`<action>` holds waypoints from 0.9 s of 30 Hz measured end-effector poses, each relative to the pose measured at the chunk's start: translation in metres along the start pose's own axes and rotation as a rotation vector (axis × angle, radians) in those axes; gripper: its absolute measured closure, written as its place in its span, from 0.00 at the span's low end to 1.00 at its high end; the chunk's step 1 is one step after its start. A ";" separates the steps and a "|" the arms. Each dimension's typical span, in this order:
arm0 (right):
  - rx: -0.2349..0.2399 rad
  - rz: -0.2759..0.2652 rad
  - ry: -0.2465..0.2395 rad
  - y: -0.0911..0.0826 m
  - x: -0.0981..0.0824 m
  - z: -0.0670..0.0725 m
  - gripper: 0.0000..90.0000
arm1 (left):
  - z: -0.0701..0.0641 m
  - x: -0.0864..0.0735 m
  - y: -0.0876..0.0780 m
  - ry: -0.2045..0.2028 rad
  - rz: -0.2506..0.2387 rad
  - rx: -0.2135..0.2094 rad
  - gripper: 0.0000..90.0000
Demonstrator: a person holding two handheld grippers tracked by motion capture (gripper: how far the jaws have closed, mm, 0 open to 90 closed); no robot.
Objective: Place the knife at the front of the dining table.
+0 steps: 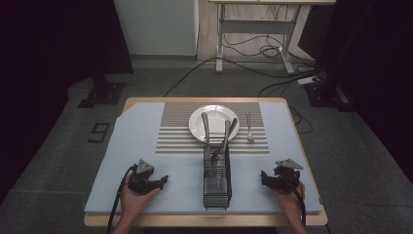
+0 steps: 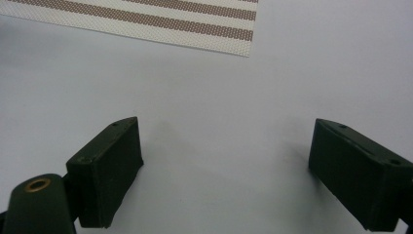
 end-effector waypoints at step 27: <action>0.010 0.007 0.009 0.001 0.001 -0.001 0.13 | -0.032 0.093 -0.034 0.115 -0.168 -0.030 0.38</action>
Point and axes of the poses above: each handheld gripper's, and its own axes: y roughly forward along the jaws, x roughly out of its top, z roughly to its left, the point moved 3 cm from there along y, roughly forward along the jaws, and after that the axes turned 10 degrees about y, right-handed, at the moved point
